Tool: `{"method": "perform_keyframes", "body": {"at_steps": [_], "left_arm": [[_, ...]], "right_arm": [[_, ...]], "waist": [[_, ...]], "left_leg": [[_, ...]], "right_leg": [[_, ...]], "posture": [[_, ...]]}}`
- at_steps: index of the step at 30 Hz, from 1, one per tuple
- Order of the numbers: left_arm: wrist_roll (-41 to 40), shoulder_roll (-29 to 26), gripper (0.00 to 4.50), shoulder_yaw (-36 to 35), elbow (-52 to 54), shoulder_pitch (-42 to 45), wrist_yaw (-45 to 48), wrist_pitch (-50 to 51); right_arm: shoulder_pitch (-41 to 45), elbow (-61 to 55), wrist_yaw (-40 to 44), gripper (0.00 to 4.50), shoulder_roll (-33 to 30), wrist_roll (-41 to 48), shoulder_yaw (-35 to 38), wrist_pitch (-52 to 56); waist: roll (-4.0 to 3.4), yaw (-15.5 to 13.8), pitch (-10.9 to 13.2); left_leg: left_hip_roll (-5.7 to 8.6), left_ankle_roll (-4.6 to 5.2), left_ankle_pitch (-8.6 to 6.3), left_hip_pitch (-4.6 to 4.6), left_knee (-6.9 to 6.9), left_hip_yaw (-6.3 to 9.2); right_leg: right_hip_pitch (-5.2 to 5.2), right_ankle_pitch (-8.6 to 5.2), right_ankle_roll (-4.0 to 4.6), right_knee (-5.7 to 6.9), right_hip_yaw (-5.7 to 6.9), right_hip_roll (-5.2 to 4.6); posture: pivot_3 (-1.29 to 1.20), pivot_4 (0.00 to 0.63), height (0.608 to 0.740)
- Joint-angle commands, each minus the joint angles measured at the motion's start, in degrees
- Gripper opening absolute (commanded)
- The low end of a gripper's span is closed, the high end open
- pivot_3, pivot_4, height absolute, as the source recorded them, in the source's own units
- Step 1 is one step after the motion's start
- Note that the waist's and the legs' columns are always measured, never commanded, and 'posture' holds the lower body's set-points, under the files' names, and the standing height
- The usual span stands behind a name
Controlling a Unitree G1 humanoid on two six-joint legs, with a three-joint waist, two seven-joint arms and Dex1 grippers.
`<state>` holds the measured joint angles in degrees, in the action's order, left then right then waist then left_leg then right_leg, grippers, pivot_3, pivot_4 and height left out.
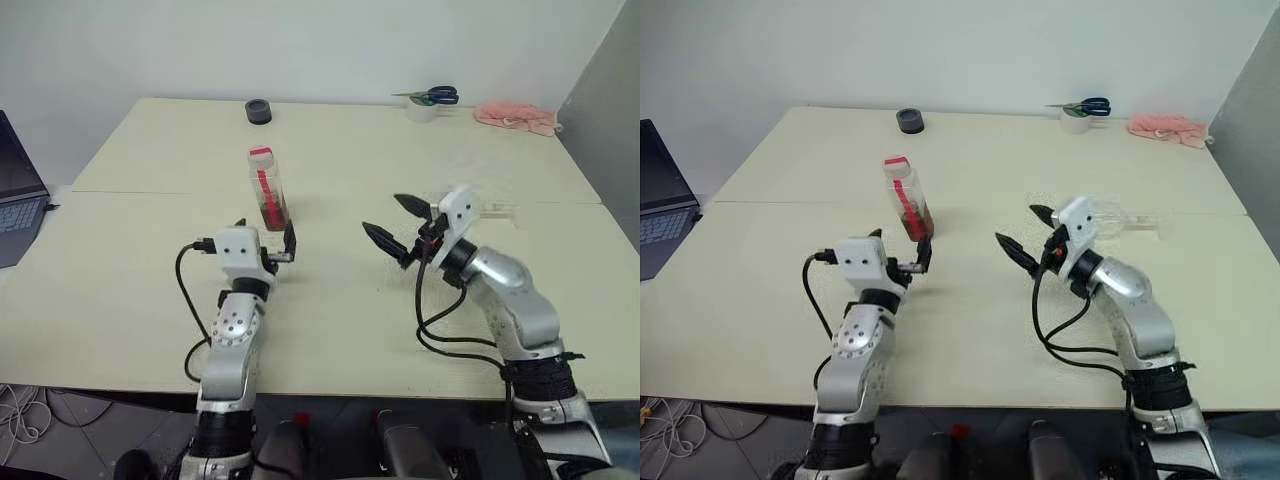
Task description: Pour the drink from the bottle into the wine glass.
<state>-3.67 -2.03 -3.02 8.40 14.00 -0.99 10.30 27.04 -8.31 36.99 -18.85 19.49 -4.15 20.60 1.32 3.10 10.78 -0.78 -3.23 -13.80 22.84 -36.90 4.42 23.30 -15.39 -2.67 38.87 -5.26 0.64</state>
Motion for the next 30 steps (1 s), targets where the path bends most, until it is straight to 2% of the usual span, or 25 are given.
{"method": "perform_keyframes", "body": {"at_steps": [1, 10, 30], "left_arm": [[1.3, -0.2, 4.48, -1.4, -1.0, 4.8, -2.8, 1.8], [4.0, 0.0, 4.48, -0.3, -8.4, 14.2, -4.8, 2.8], [3.8, -3.8, 4.48, -2.5, -20.1, 23.3, -3.7, 1.4]], "right_arm": [[1.8, -1.0, 1.4, 4.50, 0.1, 1.0, -0.6, 0.7], [2.0, -2.5, 1.7, 4.50, 0.5, 1.2, -0.9, 2.6], [-0.9, -2.1, 0.4, 4.50, 0.8, 1.1, -0.1, 2.3]], "waist": [[0.00, -0.1, 0.0], [0.00, -0.3, 0.0], [0.00, -0.4, 0.0]], "left_leg": [[0.00, 0.00, 0.00, 0.01, 0.00, 0.02], [0.04, -0.01, 0.00, 0.04, -0.03, 0.04], [0.06, -0.01, 0.01, 0.03, -0.02, 0.07]], "right_leg": [[0.00, 0.00, 0.00, 0.00, 0.02, 0.00], [0.00, 0.16, 0.26, 0.00, 0.06, -0.04], [0.00, 0.16, 0.26, 0.01, 0.10, -0.06]], "posture": [[0.00, 0.150, 0.740], [0.00, 0.150, 0.740], [0.00, 0.150, 0.740]]}}
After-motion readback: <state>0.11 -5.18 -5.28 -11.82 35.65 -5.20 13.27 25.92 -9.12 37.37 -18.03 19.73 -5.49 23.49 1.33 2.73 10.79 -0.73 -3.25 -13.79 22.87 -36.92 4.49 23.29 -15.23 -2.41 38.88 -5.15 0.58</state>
